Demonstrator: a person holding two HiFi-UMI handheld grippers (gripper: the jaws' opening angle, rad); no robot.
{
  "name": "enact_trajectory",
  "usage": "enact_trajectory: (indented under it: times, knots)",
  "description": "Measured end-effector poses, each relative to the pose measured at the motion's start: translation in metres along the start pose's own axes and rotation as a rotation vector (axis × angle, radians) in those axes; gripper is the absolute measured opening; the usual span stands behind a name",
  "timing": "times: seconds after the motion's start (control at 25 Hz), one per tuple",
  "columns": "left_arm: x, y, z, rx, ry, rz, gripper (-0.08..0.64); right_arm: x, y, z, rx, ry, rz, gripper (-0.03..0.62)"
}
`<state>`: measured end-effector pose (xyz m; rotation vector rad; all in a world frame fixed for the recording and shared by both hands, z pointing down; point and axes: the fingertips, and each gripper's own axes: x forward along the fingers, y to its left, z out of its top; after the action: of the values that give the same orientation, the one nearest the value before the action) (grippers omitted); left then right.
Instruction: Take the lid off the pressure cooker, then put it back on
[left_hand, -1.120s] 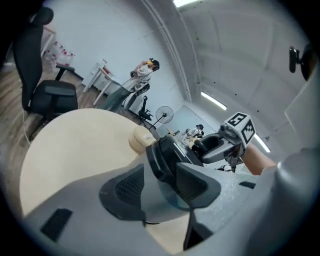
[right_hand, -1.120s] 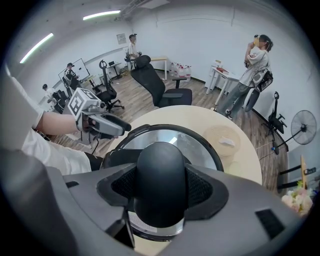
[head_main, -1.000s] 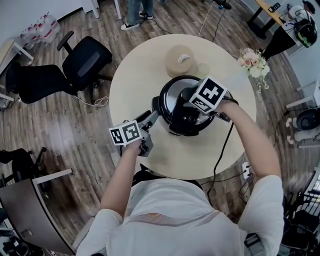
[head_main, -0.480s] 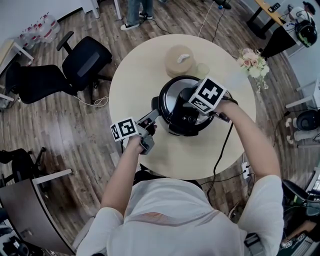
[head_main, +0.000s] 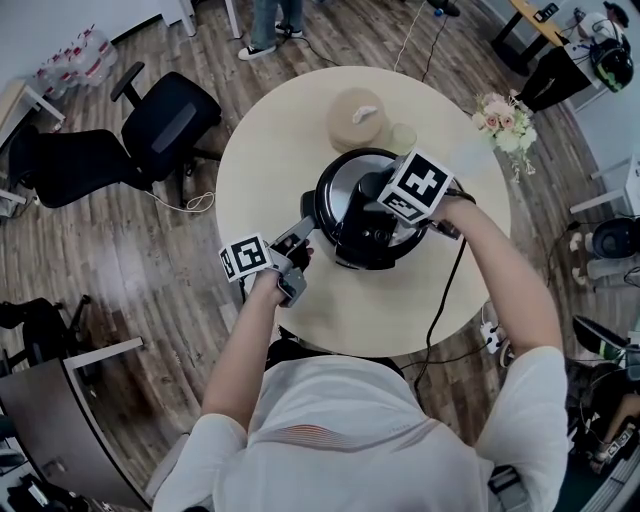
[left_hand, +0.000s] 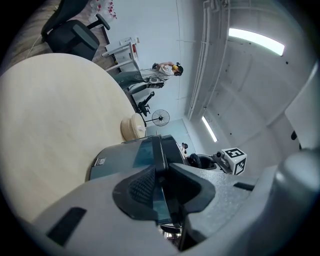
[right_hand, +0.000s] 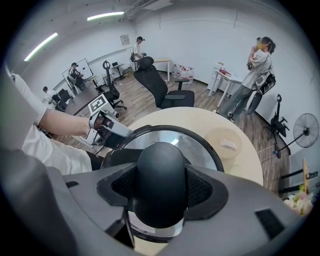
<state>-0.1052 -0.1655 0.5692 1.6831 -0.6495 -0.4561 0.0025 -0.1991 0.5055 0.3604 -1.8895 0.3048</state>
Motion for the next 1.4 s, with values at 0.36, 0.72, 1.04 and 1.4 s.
enact_trajectory:
  times: [0.36, 0.72, 1.04, 1.4]
  knots:
    - [0.0, -0.001, 0.0, -0.008, -0.001, -0.009, 0.083, 0.001, 0.002, 0.002, -0.085, 0.018, 0.033, 0.279]
    - [0.0, -0.001, 0.0, 0.001, 0.003, -0.006, 0.084, -0.001, 0.013, -0.003, -0.369, 0.026, 0.136, 0.281]
    - [0.001, -0.001, -0.001, 0.021, 0.006, -0.002, 0.087, 0.0, 0.014, -0.003, -0.541, 0.06, 0.186, 0.279]
    - [0.002, -0.001, -0.001, 0.016, -0.002, -0.006, 0.091, 0.0, 0.014, -0.002, -0.512, 0.054, 0.178, 0.281]
